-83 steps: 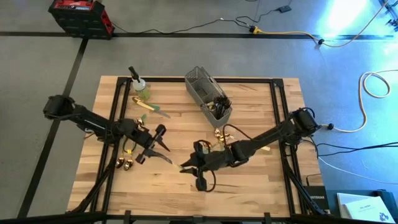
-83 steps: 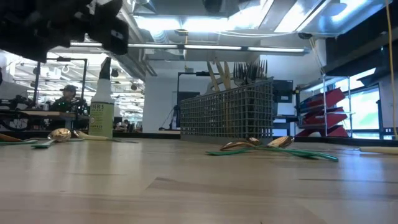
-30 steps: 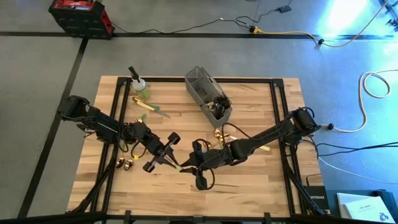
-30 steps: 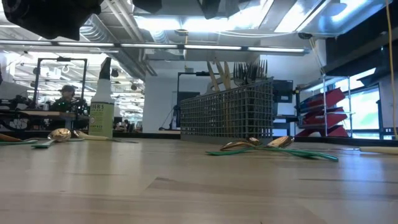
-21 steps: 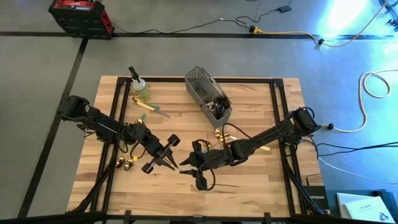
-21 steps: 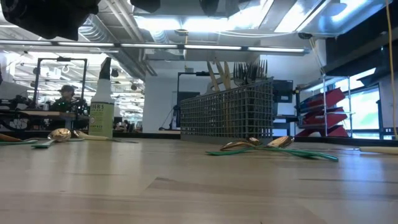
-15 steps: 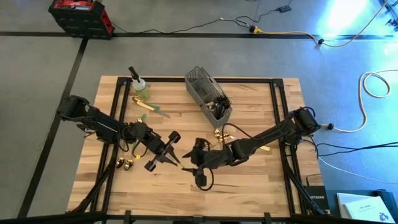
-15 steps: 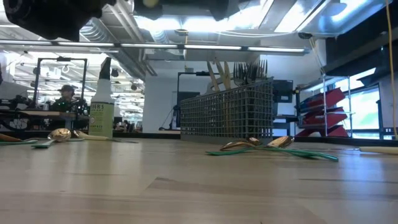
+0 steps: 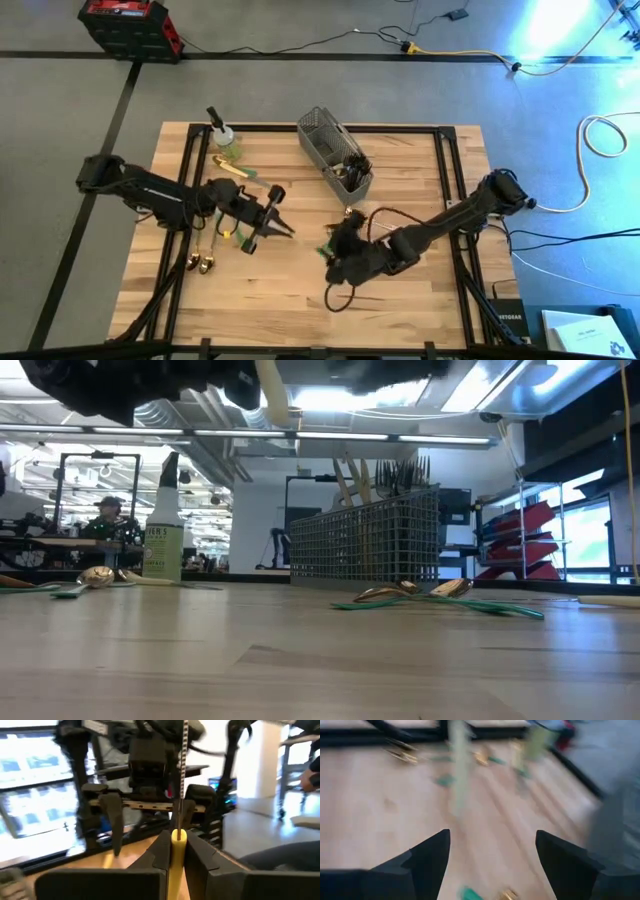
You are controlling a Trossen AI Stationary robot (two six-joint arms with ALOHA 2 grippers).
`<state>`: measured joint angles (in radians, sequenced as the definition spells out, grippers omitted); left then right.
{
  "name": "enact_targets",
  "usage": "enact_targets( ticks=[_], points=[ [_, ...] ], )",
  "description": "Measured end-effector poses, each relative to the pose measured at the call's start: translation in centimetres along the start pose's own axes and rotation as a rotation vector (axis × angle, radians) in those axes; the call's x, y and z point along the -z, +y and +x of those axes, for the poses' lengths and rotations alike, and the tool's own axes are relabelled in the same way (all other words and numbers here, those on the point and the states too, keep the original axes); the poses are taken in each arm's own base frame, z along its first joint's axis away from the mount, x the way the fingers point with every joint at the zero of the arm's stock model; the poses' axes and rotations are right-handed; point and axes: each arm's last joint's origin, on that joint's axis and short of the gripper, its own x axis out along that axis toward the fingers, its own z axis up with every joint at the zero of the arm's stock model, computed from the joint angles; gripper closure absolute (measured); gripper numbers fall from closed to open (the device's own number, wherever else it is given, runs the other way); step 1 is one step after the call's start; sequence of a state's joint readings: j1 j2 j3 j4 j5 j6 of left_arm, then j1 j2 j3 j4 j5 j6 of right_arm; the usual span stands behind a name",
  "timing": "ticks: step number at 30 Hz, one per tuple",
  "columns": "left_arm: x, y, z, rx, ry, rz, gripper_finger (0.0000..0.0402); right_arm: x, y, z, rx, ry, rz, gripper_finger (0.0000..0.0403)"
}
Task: Sort silverware
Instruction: Put the yellow table knife into the gray silverware organizer
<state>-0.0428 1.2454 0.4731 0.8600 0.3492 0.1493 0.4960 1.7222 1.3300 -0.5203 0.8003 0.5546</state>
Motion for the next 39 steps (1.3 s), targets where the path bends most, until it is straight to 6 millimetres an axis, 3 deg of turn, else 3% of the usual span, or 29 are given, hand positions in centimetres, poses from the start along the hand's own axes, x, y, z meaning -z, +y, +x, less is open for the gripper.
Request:
enact_targets(
  ticks=[9,19,23,28,33,39],
  points=[
    [-2.5,4.8,-0.4,-0.111,0.009,0.202,0.0390,5.2,-2.8,-0.1,0.283,0.223,0.066,0.0128],
    [-6.7,10.1,-0.2,-0.106,0.028,0.526,0.0390,9.1,-3.2,1.5,0.298,0.226,0.151,0.0128],
    [-5.6,12.2,0.5,-0.058,0.037,0.518,0.0390,9.5,-3.1,1.8,0.276,0.216,0.181,0.0128],
    [-2.5,15.7,1.3,-0.050,0.062,0.488,0.0390,9.5,-2.9,1.9,0.260,0.205,0.224,0.0128],
    [-0.5,19.3,2.0,-0.011,0.054,0.389,0.0390,9.8,-2.7,1.9,0.206,0.289,0.249,0.0128],
    [1.1,21.0,2.2,-0.020,0.086,0.356,0.0390,10.1,-2.1,1.3,0.178,0.300,0.254,0.0128]
  ],
)
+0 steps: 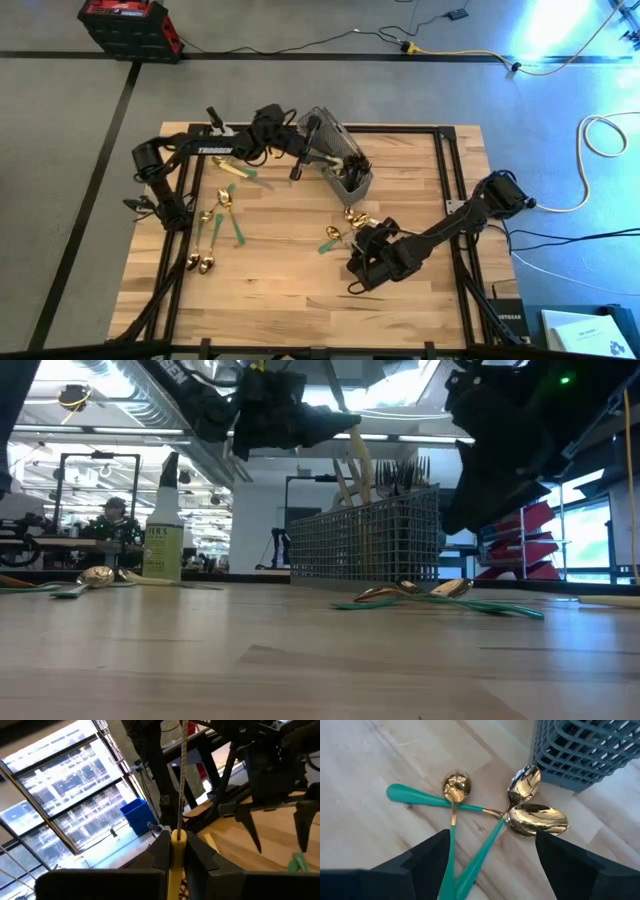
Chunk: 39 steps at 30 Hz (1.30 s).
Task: Sort silverware
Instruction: Put the yellow table knife into the gray silverware organizer
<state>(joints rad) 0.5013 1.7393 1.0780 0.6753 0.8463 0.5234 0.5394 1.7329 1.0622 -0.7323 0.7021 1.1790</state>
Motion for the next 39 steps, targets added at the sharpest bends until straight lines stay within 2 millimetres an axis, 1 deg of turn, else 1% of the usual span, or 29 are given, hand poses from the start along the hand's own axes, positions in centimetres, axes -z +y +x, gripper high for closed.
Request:
enact_targets(
  ticks=[6,9,14,21,25,29,35,39],
  points=[
    [1.6,-0.2,0.4,0.008,0.027,-0.010,0.0390,0.6,0.3,-0.6,-0.010,-0.023,-0.003,0.0128],
    [2.1,-0.3,0.5,-0.021,0.054,0.006,0.0390,0.9,0.4,-0.9,-0.017,-0.031,-0.006,0.0128],
    [3.6,-0.7,0.8,-0.009,0.086,-0.028,0.0390,0.8,0.4,-0.9,-0.011,-0.039,-0.007,0.0128],
    [4.9,-1.3,1.3,0.011,0.102,-0.039,0.0389,0.9,0.1,-0.8,0.010,-0.043,-0.023,0.0128],
    [5.1,-1.2,1.3,-0.044,0.138,-0.030,0.0358,0.9,0.1,-0.8,0.015,-0.045,-0.026,0.0128],
    [5.1,-1.1,1.3,-0.051,0.141,-0.030,0.0323,1.1,-0.4,-0.9,0.052,-0.026,-0.063,0.0128],
    [4.9,-1.0,1.3,-0.060,0.124,-0.006,0.0278,1.3,-1.1,-0.9,0.113,-0.004,-0.080,0.0128],
    [4.1,-0.6,1.3,-0.094,0.059,-0.024,0.0251,1.4,-1.7,-1.0,0.161,0.021,-0.124,0.0128]
  ],
)
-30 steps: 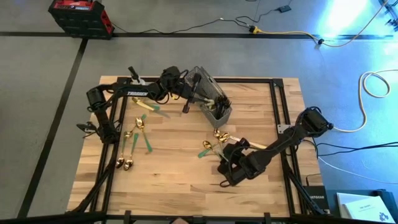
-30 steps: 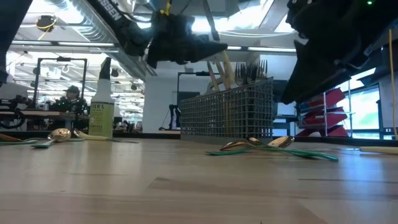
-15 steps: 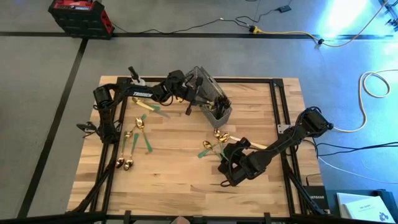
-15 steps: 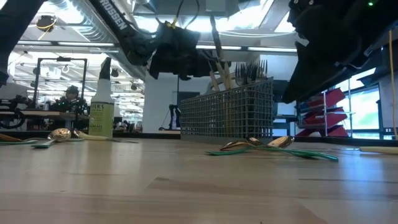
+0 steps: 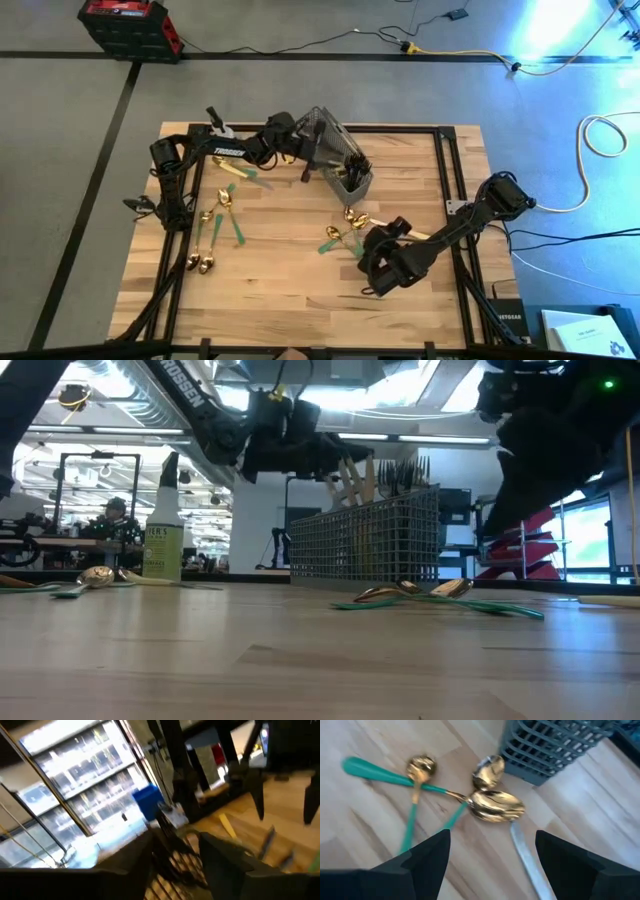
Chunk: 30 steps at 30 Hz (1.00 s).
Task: Sort silverware
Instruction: Put the yellow table knife into the gray silverware organizer
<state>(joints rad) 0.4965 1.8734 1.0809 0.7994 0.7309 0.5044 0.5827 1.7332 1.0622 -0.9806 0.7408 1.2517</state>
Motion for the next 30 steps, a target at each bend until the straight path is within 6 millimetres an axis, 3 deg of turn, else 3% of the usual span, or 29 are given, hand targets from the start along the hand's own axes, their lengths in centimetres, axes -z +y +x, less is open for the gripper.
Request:
enact_targets(
  ticks=[7,13,18,22,27,30],
  points=[
    [-3.0,1.2,-0.5,-0.085,-0.220,0.001,0.0223,0.3,-2.8,0.2,0.221,0.149,-0.028,0.0129],
    [-8.0,2.1,-2.3,-0.119,-0.485,-0.005,0.0219,0.1,-5.1,-0.2,0.355,0.341,-0.093,0.0165],
    [-11.4,2.0,-4.7,0.000,-0.590,-0.069,0.0218,-0.7,-6.9,0.0,0.178,0.523,-0.122,0.0187],
    [-13.1,0.8,-7.4,-0.024,-0.611,-0.085,0.0228,-0.4,-8.8,0.4,0.044,0.621,-0.134,0.0185],
    [-12.9,-2.5,-10.3,-0.018,-0.575,-0.125,0.0240,0.0,-10.9,1.0,-0.106,0.673,-0.108,0.0160],
    [-11.0,-5.0,-10.7,0.012,-0.504,-0.195,0.0242,0.1,-11.8,1.7,-0.213,0.728,-0.083,0.0140]
  ],
)
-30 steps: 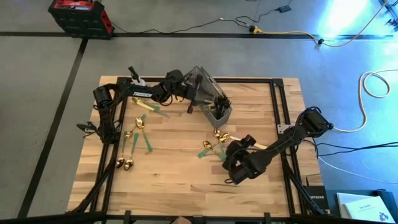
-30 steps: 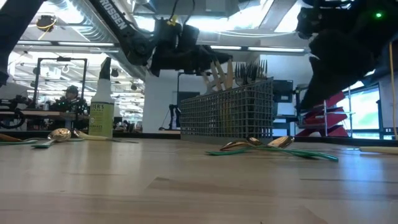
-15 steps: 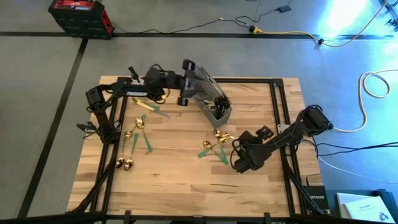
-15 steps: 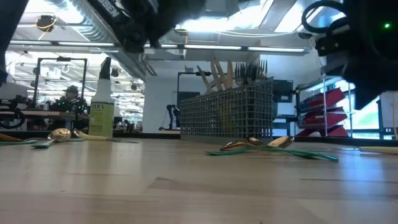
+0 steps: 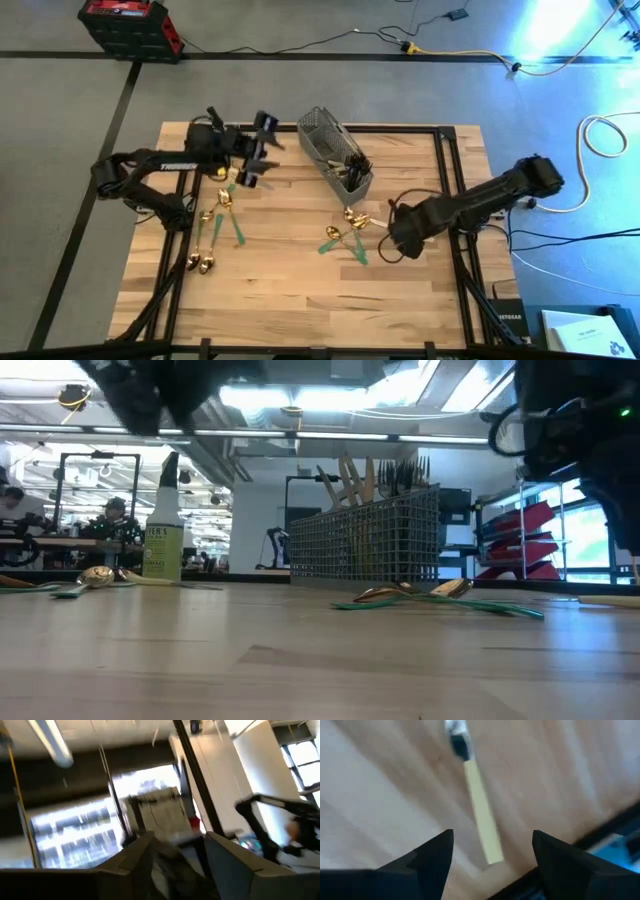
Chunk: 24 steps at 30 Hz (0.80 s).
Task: Sort silverware
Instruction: Put the yellow table knife into the gray silverware organizer
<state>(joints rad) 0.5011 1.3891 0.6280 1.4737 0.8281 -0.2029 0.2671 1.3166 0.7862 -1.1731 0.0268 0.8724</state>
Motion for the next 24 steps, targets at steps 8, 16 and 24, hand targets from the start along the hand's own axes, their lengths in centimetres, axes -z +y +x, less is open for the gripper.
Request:
enact_targets(
  ticks=[8,16,24],
  points=[
    [5.4,-4.8,-2.5,-0.098,0.215,-0.035,0.0243,-1.6,-1.9,1.0,-0.093,0.055,-0.134,0.0115],
    [7.9,-7.4,-2.7,-0.092,0.419,0.058,0.0243,-3.1,-1.9,3.7,-0.048,0.060,-0.233,0.0165],
    [9.4,-8.9,-2.1,-0.014,0.462,0.058,0.0243,-3.0,-1.6,5.7,-0.090,0.087,-0.229,0.0178]
  ],
)
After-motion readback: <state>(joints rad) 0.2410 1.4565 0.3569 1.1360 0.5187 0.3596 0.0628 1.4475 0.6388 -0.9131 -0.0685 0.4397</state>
